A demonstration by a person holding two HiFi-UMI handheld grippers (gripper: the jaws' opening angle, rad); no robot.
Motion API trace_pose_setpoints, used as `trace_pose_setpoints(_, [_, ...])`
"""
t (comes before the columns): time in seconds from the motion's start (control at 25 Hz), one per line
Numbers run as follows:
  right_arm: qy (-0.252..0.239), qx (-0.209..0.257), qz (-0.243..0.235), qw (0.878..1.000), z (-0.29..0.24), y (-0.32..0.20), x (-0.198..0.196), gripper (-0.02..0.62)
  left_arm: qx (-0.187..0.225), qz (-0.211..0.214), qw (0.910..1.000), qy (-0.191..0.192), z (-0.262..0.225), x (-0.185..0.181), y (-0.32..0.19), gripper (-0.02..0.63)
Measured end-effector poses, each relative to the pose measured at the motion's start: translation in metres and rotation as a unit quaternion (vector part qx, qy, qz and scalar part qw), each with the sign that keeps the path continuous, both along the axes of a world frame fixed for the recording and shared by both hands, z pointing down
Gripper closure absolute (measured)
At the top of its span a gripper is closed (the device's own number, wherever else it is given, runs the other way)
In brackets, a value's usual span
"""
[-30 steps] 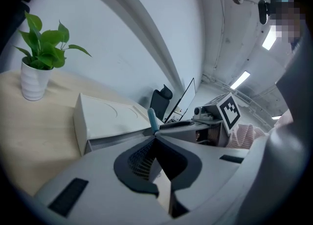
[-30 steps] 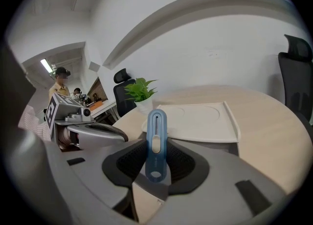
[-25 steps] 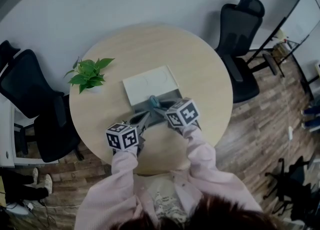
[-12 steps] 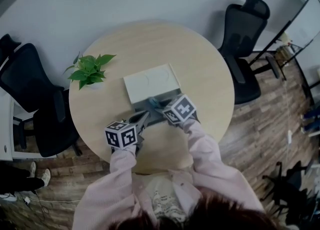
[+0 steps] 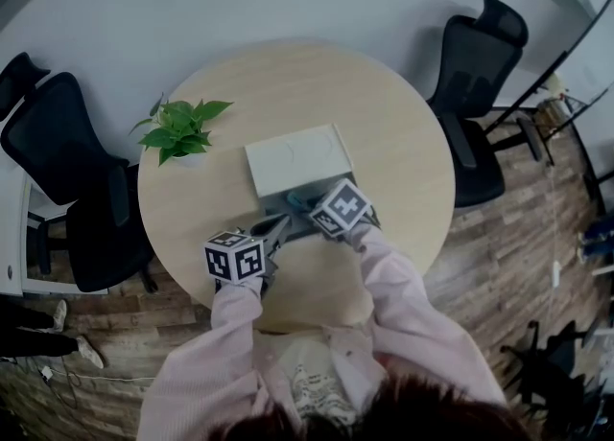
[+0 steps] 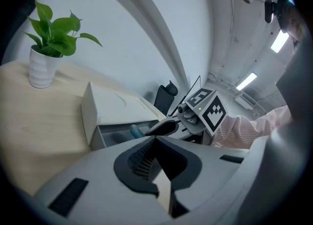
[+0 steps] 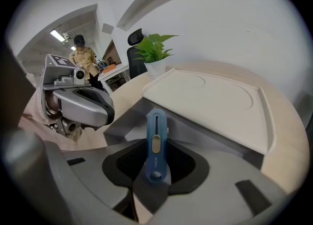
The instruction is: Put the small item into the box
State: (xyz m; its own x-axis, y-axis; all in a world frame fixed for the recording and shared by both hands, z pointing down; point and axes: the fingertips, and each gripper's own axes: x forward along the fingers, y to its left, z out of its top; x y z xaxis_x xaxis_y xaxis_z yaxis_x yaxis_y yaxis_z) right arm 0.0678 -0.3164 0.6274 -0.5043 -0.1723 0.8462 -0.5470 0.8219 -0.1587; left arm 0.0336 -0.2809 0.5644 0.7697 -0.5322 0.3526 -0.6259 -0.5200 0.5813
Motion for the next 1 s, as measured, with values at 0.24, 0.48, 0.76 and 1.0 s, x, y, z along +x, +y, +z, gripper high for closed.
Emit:
trace_pose_setpoints(0.24, [0.027,-0.006,-0.014,1.000,0.010,-0.002,-0.001,0.466,-0.009,0.003,1.0000,0.000,0.006,-0.001,0.004,0.597])
trace_pose_setpoints(0.48, [0.048,-0.010,-0.022,0.999,0.015,-0.005,0.000,0.466,-0.019,0.006,0.9998,0.002,0.010,0.000,0.006,0.597])
trace_pose_setpoints(0.76, [0.075,-0.011,-0.039,0.996,0.025,-0.004,0.000,0.466,-0.023,0.006,0.9997,0.001,0.013,-0.004,0.006,0.597])
trace_pose_setpoints(1.0, [0.092,-0.005,-0.052,0.994,0.030,-0.004,0.000,0.466,-0.025,0.004,0.9997,0.002,0.014,-0.006,0.006,0.597])
